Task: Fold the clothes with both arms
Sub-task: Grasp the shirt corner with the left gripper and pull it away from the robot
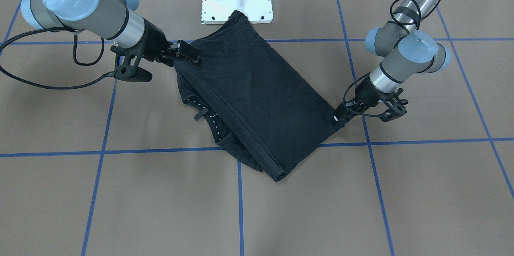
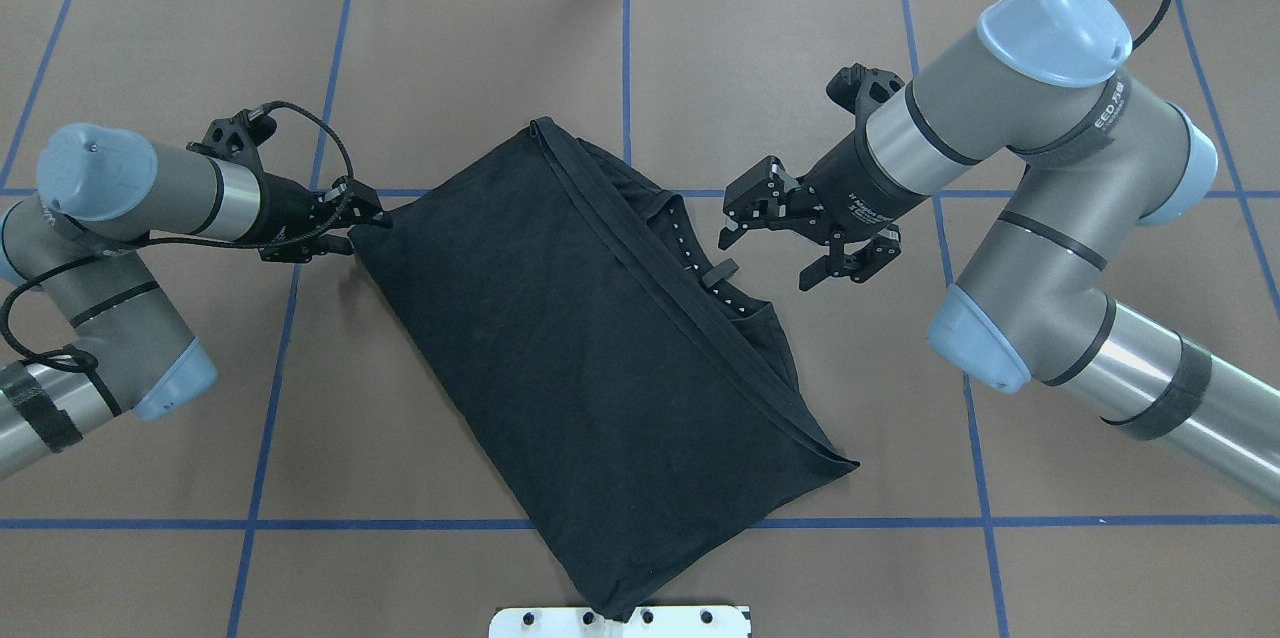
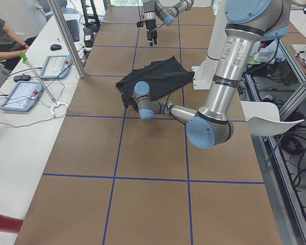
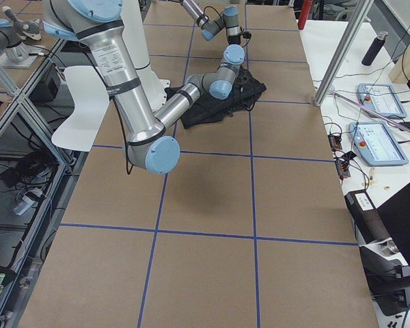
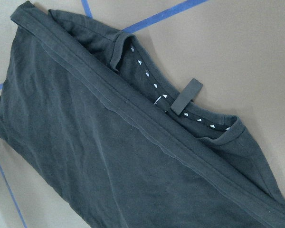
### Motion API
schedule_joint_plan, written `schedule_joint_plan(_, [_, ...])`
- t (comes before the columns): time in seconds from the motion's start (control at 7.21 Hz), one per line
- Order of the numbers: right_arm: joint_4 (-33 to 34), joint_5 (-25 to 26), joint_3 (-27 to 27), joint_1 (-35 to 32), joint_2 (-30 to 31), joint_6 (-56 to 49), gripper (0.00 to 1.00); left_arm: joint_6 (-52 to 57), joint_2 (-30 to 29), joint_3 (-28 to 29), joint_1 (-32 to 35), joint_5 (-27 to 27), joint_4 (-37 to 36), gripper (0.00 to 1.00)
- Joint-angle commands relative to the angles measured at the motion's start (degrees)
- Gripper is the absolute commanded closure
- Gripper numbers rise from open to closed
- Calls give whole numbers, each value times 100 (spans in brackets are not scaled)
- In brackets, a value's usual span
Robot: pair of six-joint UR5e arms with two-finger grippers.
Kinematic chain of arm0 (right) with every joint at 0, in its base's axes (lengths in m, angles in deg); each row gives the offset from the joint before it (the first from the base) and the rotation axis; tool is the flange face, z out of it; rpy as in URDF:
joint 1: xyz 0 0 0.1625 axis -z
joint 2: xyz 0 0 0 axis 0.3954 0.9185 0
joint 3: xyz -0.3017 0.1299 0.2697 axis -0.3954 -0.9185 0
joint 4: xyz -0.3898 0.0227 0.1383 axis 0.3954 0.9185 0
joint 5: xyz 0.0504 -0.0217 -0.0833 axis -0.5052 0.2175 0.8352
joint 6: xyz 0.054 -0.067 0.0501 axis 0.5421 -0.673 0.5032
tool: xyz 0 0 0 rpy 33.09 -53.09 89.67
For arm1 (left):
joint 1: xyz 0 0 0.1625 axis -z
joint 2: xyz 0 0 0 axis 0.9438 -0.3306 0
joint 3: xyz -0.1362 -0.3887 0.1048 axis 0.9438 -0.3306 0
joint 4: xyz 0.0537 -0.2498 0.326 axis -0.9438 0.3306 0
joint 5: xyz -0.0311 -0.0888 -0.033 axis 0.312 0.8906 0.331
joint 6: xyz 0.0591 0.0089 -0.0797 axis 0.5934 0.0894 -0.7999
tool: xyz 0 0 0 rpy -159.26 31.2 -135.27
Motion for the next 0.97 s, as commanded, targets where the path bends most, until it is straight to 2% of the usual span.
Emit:
schedule_joint_plan(0.0, [0,-3,-19,-25,8,-2,0,0,-4,6,-1,0,-6,48])
schedule_joint_plan(0.28, [0,-3,-28,-25,8,-11,0,0,-13,-12,-9,0,3,92])
schedule_joint_plan(0.42, [0,-3,-28,-42,8,-11,0,0,-30,-20,-9,0,12,100])
schedule_joint_plan(0.83, [-9,-3,-10,-51,-1,-2,0,-97,-249,-3,-1,17,-6,100])
